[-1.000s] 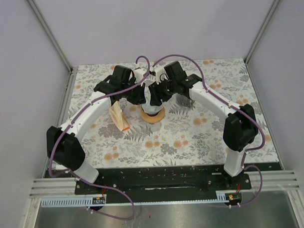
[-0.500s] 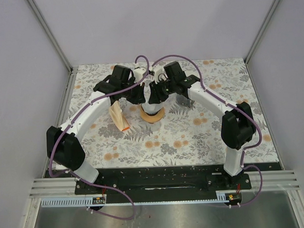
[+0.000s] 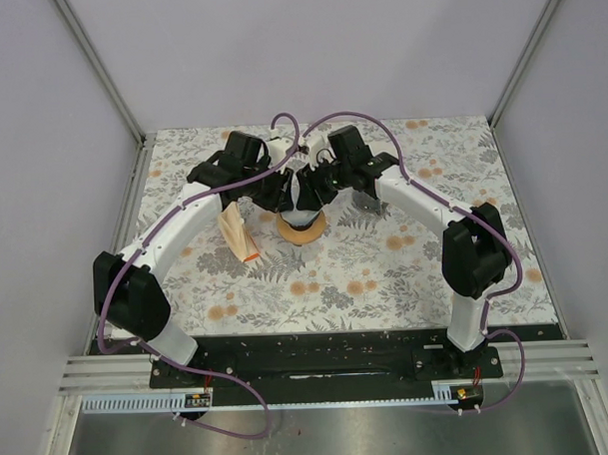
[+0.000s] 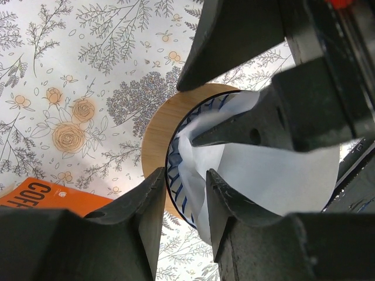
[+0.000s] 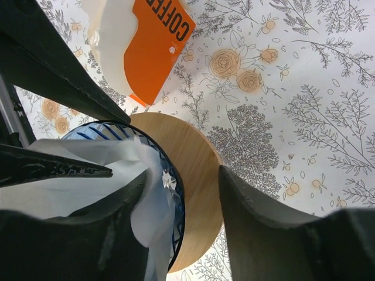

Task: Place the coffee filter in the dripper
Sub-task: Place the coffee filter in the coffee dripper.

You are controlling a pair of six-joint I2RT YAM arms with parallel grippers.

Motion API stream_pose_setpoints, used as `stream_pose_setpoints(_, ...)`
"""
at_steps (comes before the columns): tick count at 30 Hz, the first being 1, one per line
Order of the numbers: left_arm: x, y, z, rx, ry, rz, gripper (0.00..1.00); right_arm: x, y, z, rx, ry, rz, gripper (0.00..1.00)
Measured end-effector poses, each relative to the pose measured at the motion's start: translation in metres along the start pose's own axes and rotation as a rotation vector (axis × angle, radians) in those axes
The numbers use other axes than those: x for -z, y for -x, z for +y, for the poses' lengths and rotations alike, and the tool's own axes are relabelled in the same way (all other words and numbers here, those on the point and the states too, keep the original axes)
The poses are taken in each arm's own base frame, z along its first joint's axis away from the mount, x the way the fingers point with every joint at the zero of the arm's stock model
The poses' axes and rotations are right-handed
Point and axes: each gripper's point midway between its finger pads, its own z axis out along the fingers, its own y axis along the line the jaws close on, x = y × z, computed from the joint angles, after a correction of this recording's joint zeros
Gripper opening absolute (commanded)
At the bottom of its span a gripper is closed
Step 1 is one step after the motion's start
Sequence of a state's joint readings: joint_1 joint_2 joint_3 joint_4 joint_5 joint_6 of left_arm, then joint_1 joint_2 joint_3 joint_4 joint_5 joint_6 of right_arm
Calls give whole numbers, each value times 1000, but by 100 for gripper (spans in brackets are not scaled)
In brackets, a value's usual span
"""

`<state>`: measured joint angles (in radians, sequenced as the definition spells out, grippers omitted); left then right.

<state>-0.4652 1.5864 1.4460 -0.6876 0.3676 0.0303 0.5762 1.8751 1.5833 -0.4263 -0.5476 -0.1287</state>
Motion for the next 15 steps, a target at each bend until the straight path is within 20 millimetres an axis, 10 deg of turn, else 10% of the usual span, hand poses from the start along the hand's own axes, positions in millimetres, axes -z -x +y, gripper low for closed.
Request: stream_pose_setpoints(15,14,4,2,-9,10,-16,55,28,19,9,41,-35,-37,81)
